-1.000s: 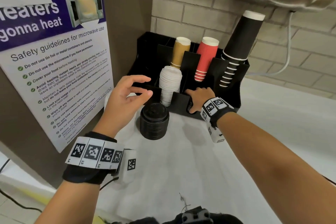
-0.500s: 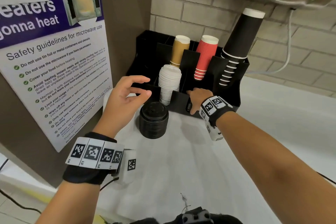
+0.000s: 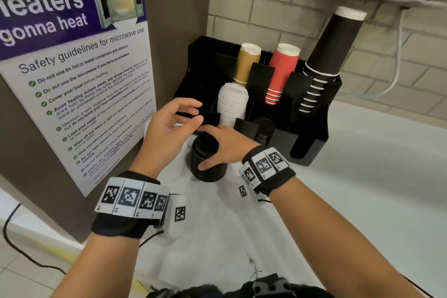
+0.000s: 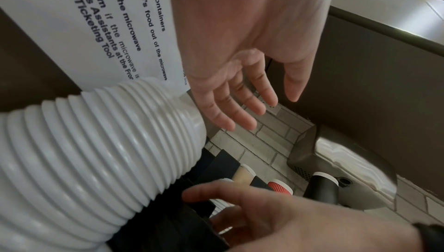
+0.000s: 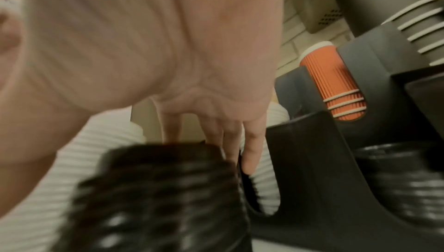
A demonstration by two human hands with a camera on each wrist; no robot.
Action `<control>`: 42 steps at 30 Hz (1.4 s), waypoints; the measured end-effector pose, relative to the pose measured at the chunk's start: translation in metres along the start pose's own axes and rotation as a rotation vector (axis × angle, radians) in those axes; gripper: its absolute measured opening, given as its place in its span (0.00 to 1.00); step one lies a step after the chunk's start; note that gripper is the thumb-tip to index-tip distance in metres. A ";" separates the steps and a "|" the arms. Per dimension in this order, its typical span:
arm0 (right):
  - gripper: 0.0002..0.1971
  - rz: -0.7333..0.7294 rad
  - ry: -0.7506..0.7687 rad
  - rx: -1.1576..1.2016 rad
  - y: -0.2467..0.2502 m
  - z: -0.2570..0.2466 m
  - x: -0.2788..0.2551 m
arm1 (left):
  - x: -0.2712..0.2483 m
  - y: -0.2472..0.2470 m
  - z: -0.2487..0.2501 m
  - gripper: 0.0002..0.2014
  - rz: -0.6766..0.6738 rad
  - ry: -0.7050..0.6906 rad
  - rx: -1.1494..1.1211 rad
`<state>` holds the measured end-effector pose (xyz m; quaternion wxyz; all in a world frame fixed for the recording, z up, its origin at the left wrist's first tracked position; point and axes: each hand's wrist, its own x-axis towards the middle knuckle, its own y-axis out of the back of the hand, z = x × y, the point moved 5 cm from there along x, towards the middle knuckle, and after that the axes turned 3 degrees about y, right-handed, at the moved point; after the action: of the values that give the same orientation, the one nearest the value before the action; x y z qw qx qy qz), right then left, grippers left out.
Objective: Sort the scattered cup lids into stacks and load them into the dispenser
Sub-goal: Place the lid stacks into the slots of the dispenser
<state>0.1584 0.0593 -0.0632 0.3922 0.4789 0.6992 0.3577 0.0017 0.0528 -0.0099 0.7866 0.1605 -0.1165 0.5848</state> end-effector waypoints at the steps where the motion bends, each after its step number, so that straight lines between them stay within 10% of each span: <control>1: 0.48 -0.002 -0.010 0.007 -0.002 0.001 0.002 | -0.001 0.000 0.000 0.13 -0.002 0.004 -0.002; 11: 0.35 0.309 0.127 0.345 0.035 -0.001 -0.015 | -0.001 0.000 0.001 0.18 0.003 0.010 -0.030; 16: 0.32 0.416 0.268 0.901 0.053 -0.012 -0.055 | -0.005 -0.024 -0.004 0.46 -0.223 0.076 -0.059; 20: 0.31 0.407 0.329 1.095 0.044 -0.015 -0.071 | -0.007 -0.045 0.005 0.43 -0.322 0.038 -0.237; 42: 0.32 0.523 0.185 1.027 0.045 0.006 -0.107 | -0.006 -0.066 0.003 0.48 -0.401 0.041 -0.162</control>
<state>0.2062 -0.0288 -0.0042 -0.0542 0.7311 0.6730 0.0983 0.0635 0.0291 -0.0170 0.8997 0.1047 -0.1128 0.4084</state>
